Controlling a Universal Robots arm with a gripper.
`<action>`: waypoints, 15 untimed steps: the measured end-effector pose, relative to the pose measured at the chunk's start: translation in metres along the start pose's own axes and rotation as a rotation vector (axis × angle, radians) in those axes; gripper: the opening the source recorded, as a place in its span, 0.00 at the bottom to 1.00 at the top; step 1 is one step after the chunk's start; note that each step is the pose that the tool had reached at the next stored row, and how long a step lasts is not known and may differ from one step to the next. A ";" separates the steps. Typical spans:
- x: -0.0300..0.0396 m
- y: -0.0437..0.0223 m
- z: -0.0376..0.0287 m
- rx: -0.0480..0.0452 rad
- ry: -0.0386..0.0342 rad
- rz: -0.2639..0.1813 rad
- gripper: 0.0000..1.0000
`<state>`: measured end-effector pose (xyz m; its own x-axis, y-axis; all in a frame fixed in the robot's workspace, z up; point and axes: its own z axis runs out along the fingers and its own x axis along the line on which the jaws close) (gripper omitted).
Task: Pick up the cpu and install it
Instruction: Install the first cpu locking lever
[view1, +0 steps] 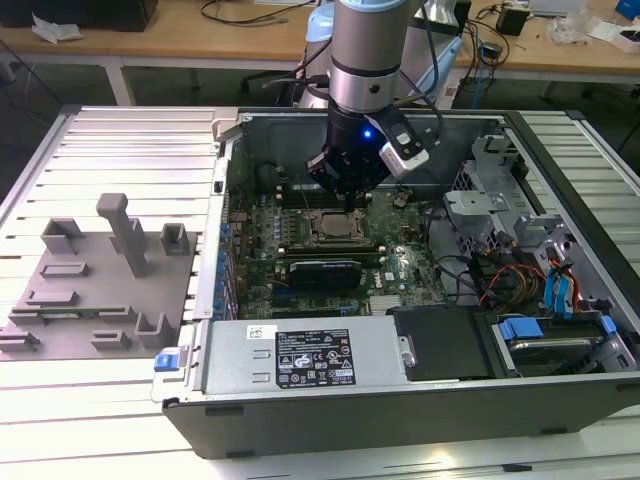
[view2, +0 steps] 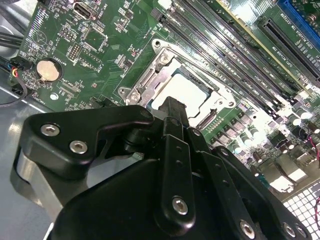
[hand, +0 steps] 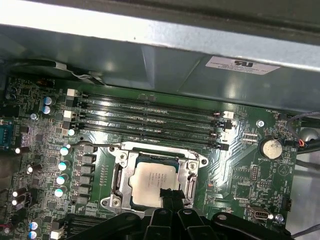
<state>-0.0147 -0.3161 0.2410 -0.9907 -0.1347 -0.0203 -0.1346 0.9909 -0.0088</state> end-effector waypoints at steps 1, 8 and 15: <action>0.0000 0.0000 0.0000 0.0000 0.0000 0.000 0.11; -0.0001 0.0000 -0.0064 0.0000 0.0000 0.000 0.11; -0.0002 0.0000 -0.0174 0.0000 0.0001 0.000 0.11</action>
<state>-0.0149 -0.3159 0.2584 -0.9907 -0.1345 -0.0203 -0.1343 0.9909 -0.0088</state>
